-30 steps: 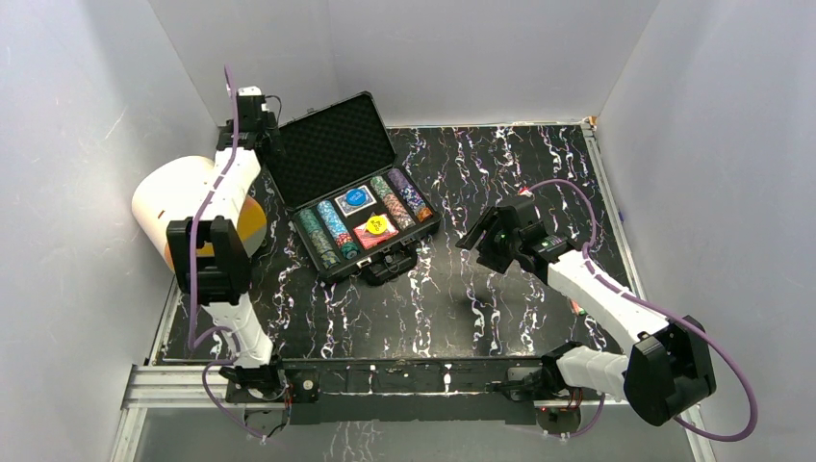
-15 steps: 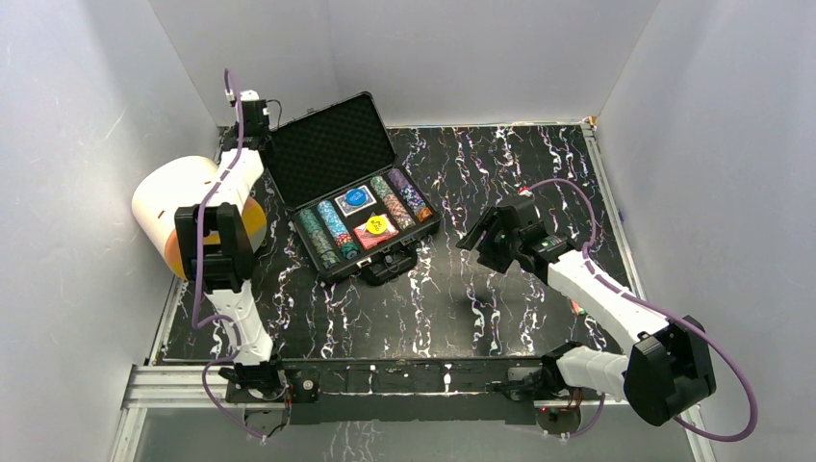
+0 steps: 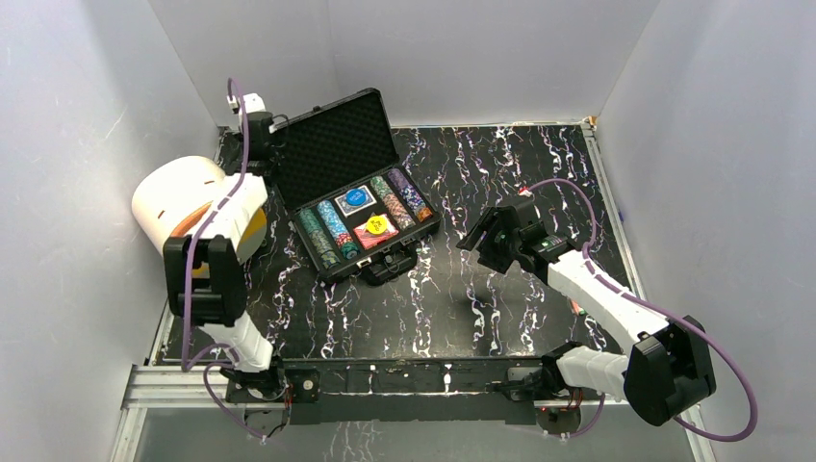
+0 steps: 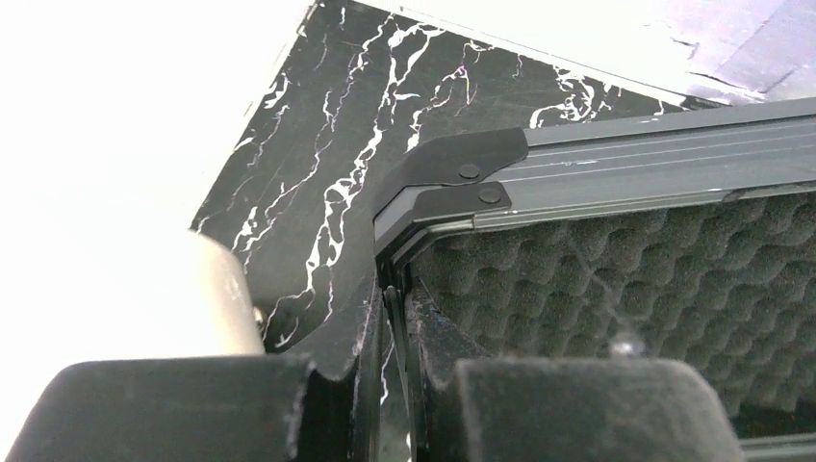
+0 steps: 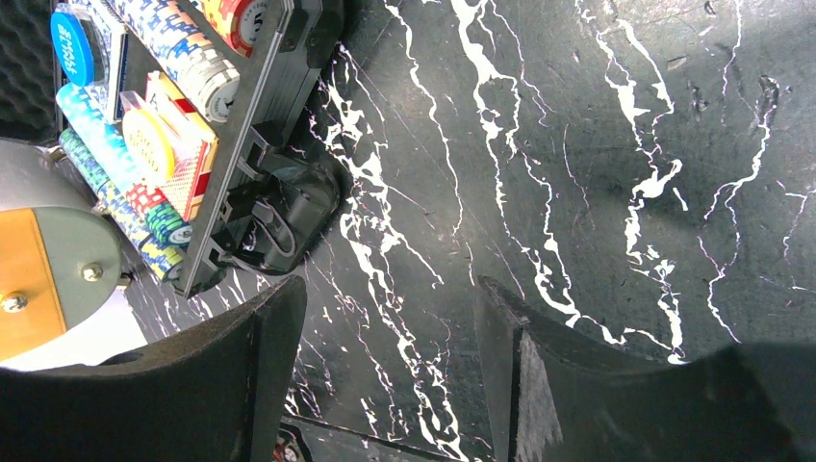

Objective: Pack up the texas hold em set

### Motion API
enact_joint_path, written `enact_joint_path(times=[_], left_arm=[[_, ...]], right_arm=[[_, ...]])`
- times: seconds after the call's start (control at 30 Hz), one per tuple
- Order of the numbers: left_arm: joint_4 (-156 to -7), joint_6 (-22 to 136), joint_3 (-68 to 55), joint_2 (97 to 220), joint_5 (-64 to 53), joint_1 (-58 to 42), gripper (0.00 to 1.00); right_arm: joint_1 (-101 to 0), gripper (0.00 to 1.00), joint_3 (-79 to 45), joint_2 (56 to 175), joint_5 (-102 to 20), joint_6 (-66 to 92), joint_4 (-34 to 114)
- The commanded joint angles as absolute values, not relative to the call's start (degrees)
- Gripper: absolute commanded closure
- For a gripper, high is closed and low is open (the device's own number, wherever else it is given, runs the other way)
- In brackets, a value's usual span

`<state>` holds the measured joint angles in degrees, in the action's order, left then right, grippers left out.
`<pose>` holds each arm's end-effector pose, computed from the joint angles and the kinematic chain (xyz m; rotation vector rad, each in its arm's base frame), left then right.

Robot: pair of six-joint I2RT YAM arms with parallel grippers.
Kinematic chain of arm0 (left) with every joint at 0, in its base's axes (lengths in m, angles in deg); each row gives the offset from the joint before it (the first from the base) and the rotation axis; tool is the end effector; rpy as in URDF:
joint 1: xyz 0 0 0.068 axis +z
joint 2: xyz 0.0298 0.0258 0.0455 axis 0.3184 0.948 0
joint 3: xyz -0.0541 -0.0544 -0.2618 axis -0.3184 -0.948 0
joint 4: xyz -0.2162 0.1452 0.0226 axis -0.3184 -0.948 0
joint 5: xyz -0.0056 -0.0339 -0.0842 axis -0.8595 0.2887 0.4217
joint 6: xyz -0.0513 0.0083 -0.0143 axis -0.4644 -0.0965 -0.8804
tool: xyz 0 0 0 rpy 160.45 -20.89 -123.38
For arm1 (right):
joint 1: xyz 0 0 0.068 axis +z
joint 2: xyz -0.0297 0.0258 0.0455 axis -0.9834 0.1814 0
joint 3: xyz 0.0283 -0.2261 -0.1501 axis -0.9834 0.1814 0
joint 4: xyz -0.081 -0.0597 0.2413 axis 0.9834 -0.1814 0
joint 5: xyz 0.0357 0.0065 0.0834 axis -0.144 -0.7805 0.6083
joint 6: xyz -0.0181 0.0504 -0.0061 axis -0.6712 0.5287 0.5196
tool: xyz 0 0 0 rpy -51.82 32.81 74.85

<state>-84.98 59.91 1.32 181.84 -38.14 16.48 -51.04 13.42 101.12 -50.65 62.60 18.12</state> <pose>0.4134 -0.0003 0.3120 -0.3875 1.8648 0.2823 0.2146 0.1154 0.2462 0.6064 2.3696 0.6797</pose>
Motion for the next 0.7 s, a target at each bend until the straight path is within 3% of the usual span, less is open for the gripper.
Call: enact_joint_path(times=[0.0,0.27,0.4,0.53,0.67], left_arm=[[-82.09,64.36,-4.72,171.12,-38.59,9.86,1.00],[-85.86,52.20,-17.90,155.99,-29.63,5.61,1.00],[-88.64,49.55,-21.55,151.02,-23.73,5.29,0.95],[-93.40,48.95,-21.98,147.25,-18.16,5.29,0.62],[-98.25,48.99,-21.98,143.55,-12.88,5.25,0.48]], right_arm=[[-51.27,0.28,12.11,99.72,-51.08,61.98,19.58],[-51.37,0.28,12.59,100.65,-49.62,63.05,21.51],[-51.33,0.28,13.15,100.37,-49.13,63.81,21.99],[-51.29,0.28,13.13,100.14,-48.76,63.72,21.59],[-51.36,0.28,12.41,100.20,-48.89,63.48,20.88]])
